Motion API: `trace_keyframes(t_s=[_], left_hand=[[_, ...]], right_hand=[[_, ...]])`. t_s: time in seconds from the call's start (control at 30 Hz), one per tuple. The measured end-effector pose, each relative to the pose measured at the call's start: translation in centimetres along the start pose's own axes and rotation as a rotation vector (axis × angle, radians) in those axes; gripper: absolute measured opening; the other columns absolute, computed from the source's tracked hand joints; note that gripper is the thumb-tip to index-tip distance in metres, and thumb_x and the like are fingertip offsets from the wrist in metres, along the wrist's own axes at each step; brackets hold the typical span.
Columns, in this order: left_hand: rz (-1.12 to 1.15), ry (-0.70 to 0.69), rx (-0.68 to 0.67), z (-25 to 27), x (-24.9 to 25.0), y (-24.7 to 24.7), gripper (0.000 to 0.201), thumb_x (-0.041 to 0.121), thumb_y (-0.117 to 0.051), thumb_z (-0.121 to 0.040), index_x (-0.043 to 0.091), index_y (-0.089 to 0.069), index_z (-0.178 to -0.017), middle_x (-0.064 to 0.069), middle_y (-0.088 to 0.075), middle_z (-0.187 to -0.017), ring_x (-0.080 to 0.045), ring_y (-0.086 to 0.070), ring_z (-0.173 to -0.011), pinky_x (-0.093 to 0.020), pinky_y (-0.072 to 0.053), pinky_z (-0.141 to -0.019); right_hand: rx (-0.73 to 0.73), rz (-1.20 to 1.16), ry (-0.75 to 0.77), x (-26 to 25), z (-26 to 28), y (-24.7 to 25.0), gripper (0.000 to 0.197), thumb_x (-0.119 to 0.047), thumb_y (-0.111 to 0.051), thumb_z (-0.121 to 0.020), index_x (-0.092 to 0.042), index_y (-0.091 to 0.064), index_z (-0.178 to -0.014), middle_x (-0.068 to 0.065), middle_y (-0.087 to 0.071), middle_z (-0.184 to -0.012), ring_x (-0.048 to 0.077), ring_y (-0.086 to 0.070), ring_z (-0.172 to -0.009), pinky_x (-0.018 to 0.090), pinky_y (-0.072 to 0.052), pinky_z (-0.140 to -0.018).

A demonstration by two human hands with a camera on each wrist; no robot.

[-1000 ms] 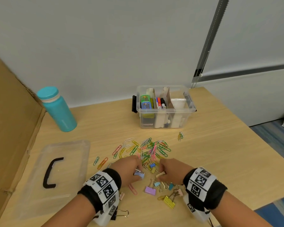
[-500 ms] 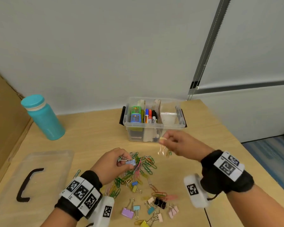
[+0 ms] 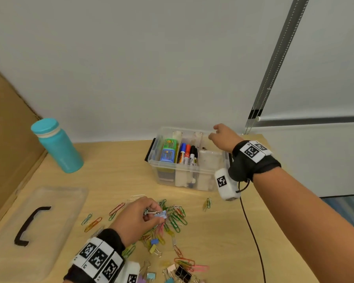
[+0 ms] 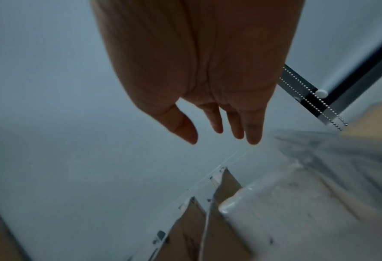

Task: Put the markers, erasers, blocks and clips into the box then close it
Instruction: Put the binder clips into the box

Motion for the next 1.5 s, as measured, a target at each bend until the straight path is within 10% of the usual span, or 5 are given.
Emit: trace_keyframes(t_s=[0.37, 0.5, 0.83, 1.27, 1.5], left_hand=[[-0.146, -0.195, 0.116, -5.2, 11.4, 1.5, 0.011, 0.035, -0.062, -0.087, 0.030, -0.058, -0.096, 0.015, -0.054, -0.096, 0.002, -0.054, -0.080, -0.012, -0.048, -0.073], [-0.420, -0.265, 0.160, -12.9, 16.0, 0.7, 0.021, 0.035, -0.059, -0.089, 0.022, -0.058, -0.104, 0.007, -0.052, -0.104, -0.014, -0.058, -0.085, -0.032, -0.050, -0.082], [-0.747, -0.174, -0.141, -22.3, 17.7, -2.8, 0.039, 0.025, -0.062, -0.088, 0.013, -0.054, -0.123, -0.009, -0.055, -0.127, -0.027, -0.058, -0.110, -0.034, -0.048, -0.092], [-0.389, -0.280, 0.047, -7.5, 12.9, 3.4, 0.018, 0.024, -0.058, -0.090, 0.024, -0.059, -0.108, 0.007, -0.059, -0.107, -0.007, -0.059, -0.092, -0.025, -0.049, -0.084], [-0.483, -0.076, -0.213, 0.1, 3.6, 0.1, 0.013, 0.030, -0.057, -0.089, 0.027, -0.063, -0.100, 0.012, -0.060, -0.101, -0.004, -0.058, -0.086, -0.024, -0.050, -0.079]], right_hand=[[0.306, 0.191, 0.294, 6.5, 7.2, -4.7, 0.055, -0.035, -0.019, -0.101, -0.013, -0.021, -0.151, -0.004, -0.008, -0.161, 0.015, -0.034, -0.139, 0.033, -0.042, -0.106], [0.376, 0.127, 0.334, 7.0, 7.2, -5.6, 0.062, -0.040, -0.009, -0.096, -0.012, -0.026, -0.149, -0.005, -0.011, -0.160, 0.016, -0.048, -0.129, 0.038, -0.052, -0.091], [0.414, 0.134, 0.305, 6.8, 7.2, -5.5, 0.063, -0.038, -0.010, -0.096, -0.009, -0.034, -0.146, -0.002, -0.018, -0.159, 0.019, -0.053, -0.123, 0.038, -0.050, -0.095], [0.426, 0.171, 0.282, 7.0, 7.3, -5.5, 0.062, -0.038, -0.011, -0.096, -0.008, -0.037, -0.144, 0.004, -0.020, -0.158, 0.026, -0.036, -0.137, 0.042, -0.037, -0.109], [0.452, 0.308, 0.610, 2.0, 14.2, -6.6, 0.039, -0.017, -0.054, -0.089, -0.013, -0.052, -0.127, 0.007, -0.044, -0.138, 0.028, -0.037, -0.128, 0.040, -0.036, -0.107]])
Point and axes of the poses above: each hand's wrist, its own z-axis away from the middle knuckle, its own y-axis out of the back of the hand, x = y × z, the point moved 6 cm from there along -z, towards the middle knuckle
